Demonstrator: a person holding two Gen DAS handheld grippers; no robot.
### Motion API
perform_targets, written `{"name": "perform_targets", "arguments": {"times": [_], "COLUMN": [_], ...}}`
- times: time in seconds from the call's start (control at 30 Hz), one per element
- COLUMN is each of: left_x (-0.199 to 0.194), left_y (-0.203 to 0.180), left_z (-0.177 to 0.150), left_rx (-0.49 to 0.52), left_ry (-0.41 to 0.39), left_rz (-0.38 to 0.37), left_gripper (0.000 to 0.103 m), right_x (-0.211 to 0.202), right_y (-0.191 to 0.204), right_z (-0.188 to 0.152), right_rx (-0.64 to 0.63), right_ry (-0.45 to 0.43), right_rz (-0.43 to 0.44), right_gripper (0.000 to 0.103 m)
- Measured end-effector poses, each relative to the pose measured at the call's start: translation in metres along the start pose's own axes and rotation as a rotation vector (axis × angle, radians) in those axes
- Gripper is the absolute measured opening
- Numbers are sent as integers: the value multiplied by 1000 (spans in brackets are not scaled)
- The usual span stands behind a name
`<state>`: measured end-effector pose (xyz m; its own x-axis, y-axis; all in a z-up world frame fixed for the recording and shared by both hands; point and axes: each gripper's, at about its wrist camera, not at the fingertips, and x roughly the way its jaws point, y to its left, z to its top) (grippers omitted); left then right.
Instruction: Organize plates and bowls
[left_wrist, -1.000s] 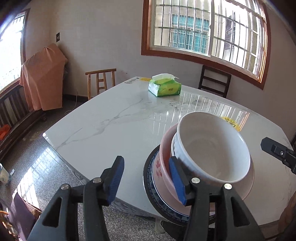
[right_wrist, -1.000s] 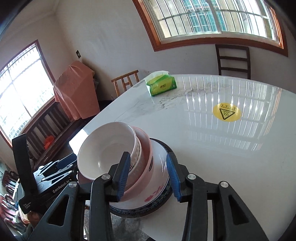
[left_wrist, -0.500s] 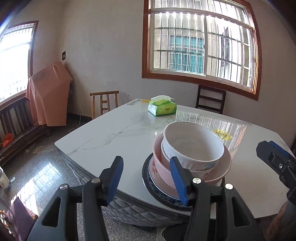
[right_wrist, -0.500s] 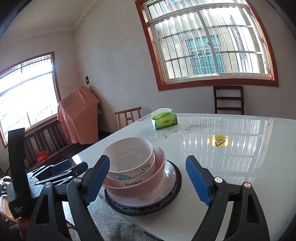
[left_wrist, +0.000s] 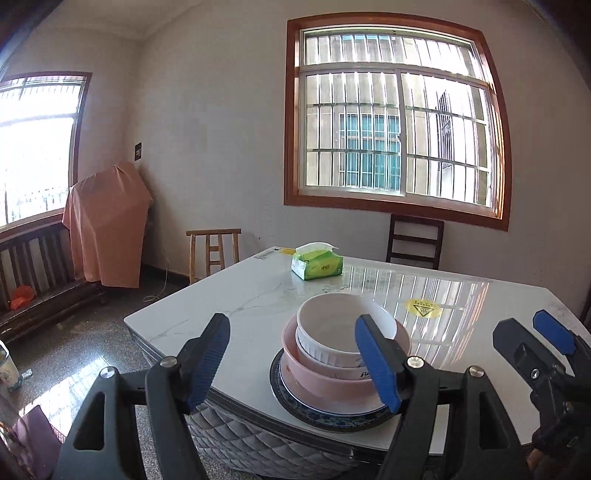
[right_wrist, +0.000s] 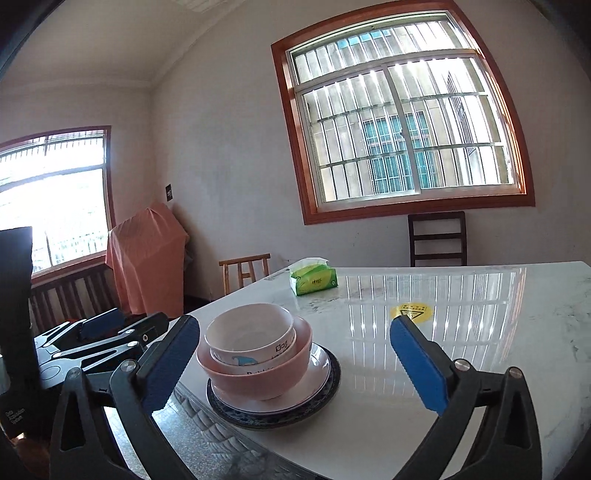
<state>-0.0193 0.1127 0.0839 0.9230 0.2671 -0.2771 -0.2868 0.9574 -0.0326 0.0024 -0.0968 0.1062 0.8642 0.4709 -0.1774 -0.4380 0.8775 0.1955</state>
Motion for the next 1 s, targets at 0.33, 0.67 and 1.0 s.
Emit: {"name": "perform_targets", "arguments": {"times": [0.33, 0.67, 1.0], "left_x": [-47, -54, -60], "left_y": [-18, -12, -12], "left_z": [24, 27, 26], "left_rx": [51, 3, 25], "left_ry": [-68, -43, -52], "left_rz": [-84, -147, -166], "left_gripper": [91, 91, 91], "right_x": [-26, -45, -48], "right_y": [-2, -4, 2], "right_z": [2, 7, 5], "right_rx": [17, 30, 10], "right_ry": [-56, -93, -81], "right_rz": [3, -1, 9], "right_gripper": [103, 103, 103]}}
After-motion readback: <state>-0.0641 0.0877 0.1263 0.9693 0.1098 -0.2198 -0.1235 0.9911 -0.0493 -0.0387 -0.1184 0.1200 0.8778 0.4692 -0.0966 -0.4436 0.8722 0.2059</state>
